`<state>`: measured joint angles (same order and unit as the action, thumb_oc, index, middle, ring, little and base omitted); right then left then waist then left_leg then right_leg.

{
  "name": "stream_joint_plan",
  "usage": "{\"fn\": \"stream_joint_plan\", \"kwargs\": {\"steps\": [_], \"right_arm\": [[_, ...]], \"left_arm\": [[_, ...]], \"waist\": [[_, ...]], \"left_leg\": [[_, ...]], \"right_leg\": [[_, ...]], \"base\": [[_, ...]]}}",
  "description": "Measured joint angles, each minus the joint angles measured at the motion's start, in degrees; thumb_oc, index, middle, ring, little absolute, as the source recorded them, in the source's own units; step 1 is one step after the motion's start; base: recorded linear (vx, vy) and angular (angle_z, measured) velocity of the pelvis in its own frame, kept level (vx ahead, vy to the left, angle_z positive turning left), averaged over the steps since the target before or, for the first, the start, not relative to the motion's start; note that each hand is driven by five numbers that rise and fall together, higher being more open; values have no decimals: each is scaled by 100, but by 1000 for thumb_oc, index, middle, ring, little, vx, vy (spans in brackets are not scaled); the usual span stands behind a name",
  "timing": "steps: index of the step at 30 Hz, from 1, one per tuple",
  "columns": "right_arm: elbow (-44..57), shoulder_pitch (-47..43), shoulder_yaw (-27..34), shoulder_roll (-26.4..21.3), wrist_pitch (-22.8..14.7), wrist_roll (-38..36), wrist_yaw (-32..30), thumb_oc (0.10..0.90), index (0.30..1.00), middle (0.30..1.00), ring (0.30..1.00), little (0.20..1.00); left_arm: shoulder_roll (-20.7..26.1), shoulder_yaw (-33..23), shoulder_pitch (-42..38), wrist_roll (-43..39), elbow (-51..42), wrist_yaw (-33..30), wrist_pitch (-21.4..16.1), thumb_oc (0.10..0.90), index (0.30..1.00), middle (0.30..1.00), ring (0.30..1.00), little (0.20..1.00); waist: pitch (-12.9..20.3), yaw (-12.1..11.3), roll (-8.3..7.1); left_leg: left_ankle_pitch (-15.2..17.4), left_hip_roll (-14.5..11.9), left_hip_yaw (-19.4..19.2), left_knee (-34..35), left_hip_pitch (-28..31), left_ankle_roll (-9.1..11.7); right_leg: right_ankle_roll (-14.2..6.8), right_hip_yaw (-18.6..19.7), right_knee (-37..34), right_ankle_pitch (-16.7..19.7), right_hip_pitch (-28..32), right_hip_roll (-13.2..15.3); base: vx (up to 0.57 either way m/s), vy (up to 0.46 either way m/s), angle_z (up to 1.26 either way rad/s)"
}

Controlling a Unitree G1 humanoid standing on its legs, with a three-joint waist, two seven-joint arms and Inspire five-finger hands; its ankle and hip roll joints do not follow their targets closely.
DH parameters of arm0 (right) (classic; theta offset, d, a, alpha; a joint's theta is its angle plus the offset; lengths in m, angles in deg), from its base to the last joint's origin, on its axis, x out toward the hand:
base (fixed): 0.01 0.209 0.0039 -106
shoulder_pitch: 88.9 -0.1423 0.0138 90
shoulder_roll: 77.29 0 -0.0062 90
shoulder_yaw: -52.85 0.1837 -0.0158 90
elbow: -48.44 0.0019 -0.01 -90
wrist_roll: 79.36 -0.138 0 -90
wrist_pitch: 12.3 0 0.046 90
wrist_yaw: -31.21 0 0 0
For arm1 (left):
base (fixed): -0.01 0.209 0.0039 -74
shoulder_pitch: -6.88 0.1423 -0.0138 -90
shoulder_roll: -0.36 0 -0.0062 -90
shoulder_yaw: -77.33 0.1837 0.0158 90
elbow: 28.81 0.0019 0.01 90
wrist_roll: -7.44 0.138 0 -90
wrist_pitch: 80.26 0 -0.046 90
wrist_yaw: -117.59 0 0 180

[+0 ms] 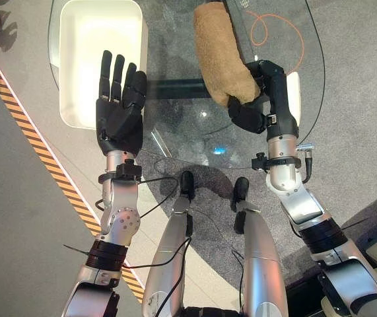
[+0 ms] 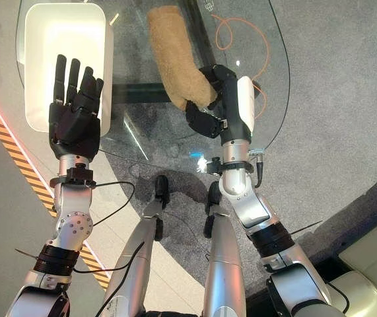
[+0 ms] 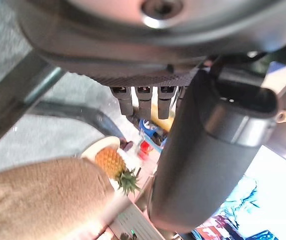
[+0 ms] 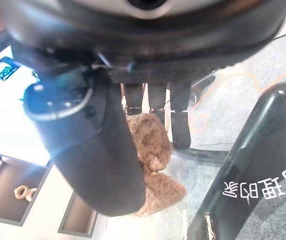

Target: Wipe the table with a cloth and put it in the basket.

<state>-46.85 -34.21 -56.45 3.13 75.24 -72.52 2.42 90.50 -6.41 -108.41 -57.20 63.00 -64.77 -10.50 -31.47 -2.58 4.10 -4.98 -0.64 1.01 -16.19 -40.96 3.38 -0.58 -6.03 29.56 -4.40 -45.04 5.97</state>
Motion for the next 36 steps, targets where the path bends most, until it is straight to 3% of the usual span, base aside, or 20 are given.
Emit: {"fn": "stream_joint_plan", "kwargs": {"steps": [12, 22, 36], "right_arm": [[0, -13, -266, -159, 6, 87, 268, 100, 300, 300, 300, 200], [3, -27, -461, -171, 8, 283, 568, 100, 300, 300, 300, 200], [18, -332, -861, -399, 159, 424, 774, 100, 300, 300, 300, 200]], "left_arm": [[6, 46, -448, -210, -148, 163, 176, 800, 900, 900, 900, 900], [18, 209, -457, -209, -479, 149, 559, 800, 900, 900, 900, 900], [25, 202, -522, -210, -478, -498, 964, 800, 900, 900, 900, 900]], "waist": [[-1, 152, -4], [-1, 152, -4], [-1, 121, -4]], "left_leg": [[2, 1, -22, 6, 10, -2], [2, 0, -42, 23, 61, -2], [2, 0, -44, 52, 60, -2]], "right_leg": [[-6, 1, -6, 7, 1, 2], [-7, 11, 0, 6, 34, 1], [-9, 6, -32, 5, 34, 0]], "base": [[0, 0, 0], [0, 0, 0], [0, 0, 0]]}}
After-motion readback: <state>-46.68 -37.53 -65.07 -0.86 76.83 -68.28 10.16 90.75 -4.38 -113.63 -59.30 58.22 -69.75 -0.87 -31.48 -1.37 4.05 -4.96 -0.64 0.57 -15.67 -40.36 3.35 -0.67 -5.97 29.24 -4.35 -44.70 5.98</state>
